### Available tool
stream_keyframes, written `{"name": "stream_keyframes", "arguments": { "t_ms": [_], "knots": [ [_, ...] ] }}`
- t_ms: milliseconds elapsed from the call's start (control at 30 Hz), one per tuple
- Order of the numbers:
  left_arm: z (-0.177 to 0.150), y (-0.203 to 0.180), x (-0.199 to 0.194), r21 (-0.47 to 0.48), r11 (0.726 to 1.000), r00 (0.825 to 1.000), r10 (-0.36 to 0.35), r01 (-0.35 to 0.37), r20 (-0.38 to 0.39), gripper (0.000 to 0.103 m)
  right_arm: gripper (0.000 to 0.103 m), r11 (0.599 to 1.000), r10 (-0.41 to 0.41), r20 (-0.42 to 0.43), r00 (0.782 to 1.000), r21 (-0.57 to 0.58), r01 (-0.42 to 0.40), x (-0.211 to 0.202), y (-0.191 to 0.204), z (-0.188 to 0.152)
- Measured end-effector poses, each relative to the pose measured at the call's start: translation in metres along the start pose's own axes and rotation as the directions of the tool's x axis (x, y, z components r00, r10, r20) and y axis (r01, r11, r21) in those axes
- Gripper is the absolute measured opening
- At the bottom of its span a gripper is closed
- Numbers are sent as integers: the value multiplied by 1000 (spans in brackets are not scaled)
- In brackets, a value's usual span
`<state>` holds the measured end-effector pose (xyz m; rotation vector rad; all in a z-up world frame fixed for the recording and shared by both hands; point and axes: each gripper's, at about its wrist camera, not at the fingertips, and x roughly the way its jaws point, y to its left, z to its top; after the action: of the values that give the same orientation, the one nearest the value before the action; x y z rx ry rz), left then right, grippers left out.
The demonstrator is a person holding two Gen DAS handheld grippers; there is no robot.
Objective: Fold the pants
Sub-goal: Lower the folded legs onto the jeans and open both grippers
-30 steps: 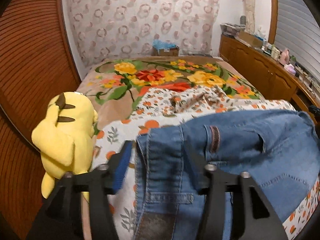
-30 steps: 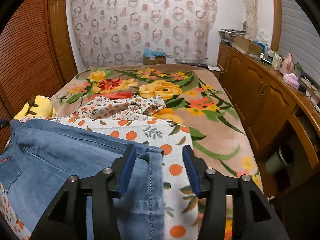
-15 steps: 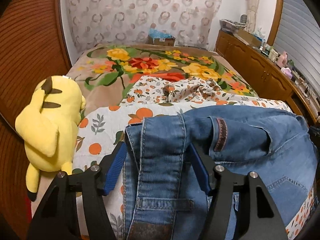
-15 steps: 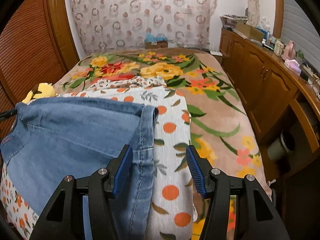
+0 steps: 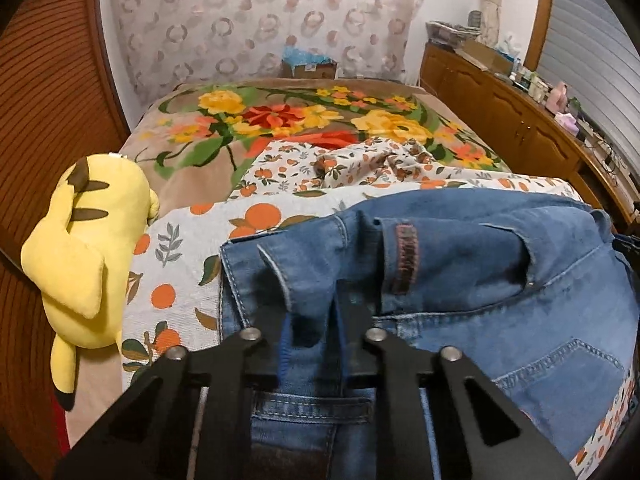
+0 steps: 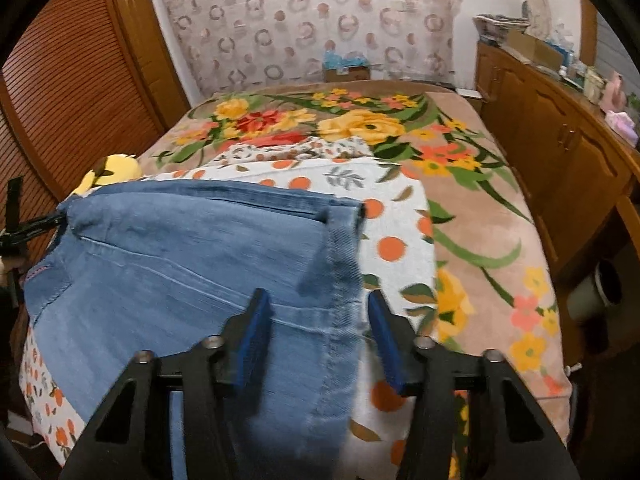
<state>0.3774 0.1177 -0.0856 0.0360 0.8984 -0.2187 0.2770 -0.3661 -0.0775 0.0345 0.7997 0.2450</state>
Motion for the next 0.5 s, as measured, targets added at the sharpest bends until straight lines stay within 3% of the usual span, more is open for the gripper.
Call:
{"name": "stream_keyframes", "arguments": {
  "t_ms": [33, 100, 300, 500],
  "knots": [
    [0, -1, -3, 7, 1000, 1000, 2, -2, 10, 14, 34, 1000, -7, -3, 1000, -7, 7, 2, -1, -1],
    [0, -4, -12, 17, 1000, 999, 9, -9, 36, 13, 9, 1000, -2, 0, 1000, -11, 2, 2, -3, -1],
    [6, -5, -54, -1, 1000, 987, 9, -9, 158, 12, 4, 1000, -16, 110, 994, 2, 16, -15, -9, 0],
    [20, -1, -77, -4, 999, 970, 41, -41, 239, 12, 4, 999, -42, 242, 969, 32, 35, -34, -15, 5]
  ]
}}
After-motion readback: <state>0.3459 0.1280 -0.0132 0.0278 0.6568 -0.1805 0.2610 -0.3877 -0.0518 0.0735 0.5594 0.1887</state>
